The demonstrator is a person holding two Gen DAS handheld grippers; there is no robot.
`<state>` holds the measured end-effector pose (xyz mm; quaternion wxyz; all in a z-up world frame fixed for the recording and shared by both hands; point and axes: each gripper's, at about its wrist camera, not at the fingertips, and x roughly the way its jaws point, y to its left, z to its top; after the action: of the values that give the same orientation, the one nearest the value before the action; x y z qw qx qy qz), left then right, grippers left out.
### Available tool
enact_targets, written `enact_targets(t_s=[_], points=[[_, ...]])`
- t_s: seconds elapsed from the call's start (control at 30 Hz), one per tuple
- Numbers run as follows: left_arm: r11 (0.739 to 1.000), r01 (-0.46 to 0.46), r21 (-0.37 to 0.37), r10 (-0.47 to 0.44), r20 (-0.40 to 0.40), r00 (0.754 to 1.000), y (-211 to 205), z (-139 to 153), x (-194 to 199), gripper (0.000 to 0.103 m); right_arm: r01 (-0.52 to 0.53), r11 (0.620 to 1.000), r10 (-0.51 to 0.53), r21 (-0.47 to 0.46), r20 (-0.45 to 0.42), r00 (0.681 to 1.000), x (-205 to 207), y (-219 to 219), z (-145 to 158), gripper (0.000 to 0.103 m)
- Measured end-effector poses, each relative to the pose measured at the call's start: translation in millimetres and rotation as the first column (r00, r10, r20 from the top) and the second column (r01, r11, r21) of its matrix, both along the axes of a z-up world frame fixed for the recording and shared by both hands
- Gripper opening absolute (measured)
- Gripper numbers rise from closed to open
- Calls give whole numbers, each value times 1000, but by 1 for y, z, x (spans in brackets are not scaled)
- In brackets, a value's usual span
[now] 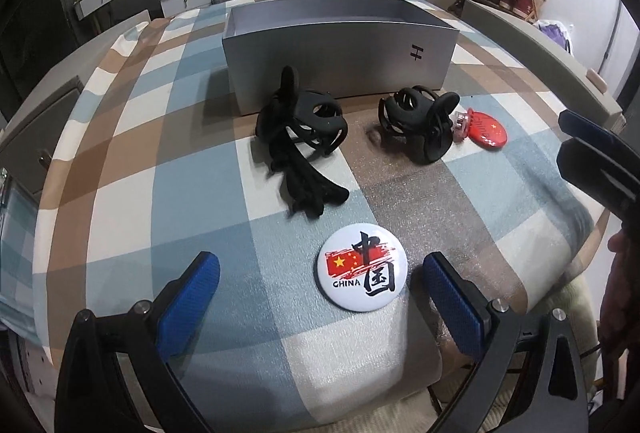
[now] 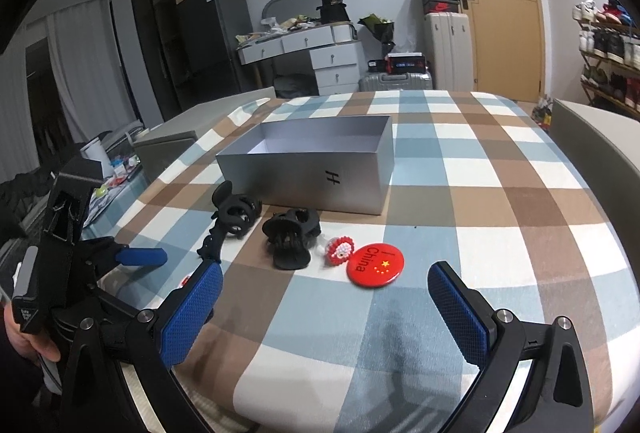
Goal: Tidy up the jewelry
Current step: 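Move both grippers back toward the badges lying on the table, then grasp the white China badge with the left gripper while the right approaches the red badge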
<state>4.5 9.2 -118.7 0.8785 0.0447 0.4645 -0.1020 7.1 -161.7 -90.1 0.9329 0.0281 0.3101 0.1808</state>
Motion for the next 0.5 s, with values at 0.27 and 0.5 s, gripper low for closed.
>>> enact_targets(t_s=[0.27,0.5], points=[[999,32,-2,-32,7,999,2,6,3,69,11,1000,-11,12,-9,1000,-1,-5,-3,103],[998,65,-4,-65,8,998,2,9,5,37,26,999,-25,24,-19,1000,-1,-11,-5,103]])
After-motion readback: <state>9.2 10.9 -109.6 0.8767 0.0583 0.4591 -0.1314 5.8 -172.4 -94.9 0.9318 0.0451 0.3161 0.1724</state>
